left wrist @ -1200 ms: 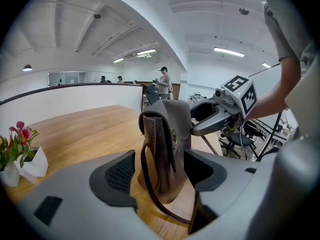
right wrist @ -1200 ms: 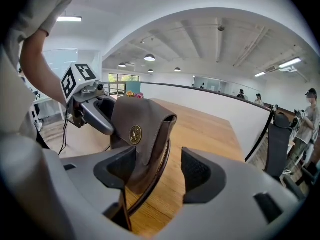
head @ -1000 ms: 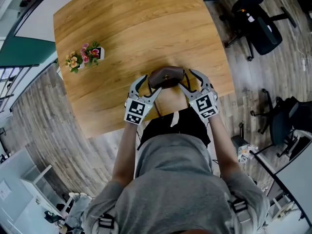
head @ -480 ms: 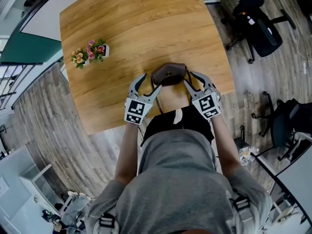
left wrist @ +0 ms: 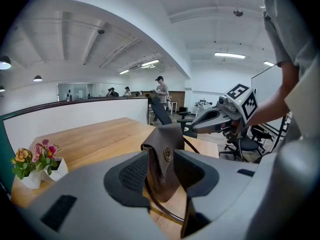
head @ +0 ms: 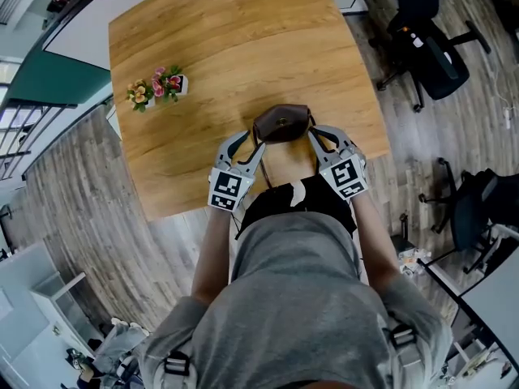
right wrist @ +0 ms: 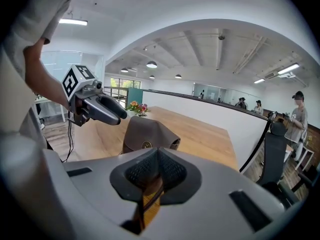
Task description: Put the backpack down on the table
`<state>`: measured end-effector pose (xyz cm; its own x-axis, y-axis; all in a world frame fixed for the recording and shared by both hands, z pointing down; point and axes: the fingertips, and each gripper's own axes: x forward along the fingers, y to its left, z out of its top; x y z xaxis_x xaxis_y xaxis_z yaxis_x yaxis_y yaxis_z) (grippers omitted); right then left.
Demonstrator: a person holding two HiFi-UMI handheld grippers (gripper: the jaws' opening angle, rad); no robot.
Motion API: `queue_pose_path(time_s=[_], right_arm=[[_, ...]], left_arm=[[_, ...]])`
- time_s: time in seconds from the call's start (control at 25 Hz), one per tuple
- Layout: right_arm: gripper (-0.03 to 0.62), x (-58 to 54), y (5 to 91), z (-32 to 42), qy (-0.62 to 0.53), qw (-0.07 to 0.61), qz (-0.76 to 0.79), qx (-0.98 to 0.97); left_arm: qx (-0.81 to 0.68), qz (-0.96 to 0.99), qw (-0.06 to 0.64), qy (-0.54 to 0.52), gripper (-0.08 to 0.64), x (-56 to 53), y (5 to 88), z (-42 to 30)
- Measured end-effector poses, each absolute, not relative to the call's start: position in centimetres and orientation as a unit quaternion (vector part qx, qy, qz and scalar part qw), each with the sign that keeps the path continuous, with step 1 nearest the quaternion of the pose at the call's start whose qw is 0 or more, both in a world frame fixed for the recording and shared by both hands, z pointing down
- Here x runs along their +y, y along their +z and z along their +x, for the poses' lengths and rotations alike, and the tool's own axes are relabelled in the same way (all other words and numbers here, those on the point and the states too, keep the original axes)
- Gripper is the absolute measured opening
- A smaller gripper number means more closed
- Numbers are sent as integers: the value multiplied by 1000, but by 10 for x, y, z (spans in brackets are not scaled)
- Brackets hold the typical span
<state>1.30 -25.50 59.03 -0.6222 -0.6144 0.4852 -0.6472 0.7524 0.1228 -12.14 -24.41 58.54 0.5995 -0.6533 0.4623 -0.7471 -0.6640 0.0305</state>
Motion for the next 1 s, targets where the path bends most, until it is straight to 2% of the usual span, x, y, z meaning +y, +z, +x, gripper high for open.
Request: queue_pose_path(time_s=[0.16,0.24,1.0], right_arm=[[6,-247,591,15,39,261,343,-902],[5,-242,592,14,40,263,339,-903],[5,-243,581,10,22,272,335,-902]], left_arm=[[-391,891,109,205,70,-239,576,-119],[-385,893,108,206,51,-236,574,-118],[-359,903,97,214,25,-238,564,-119]])
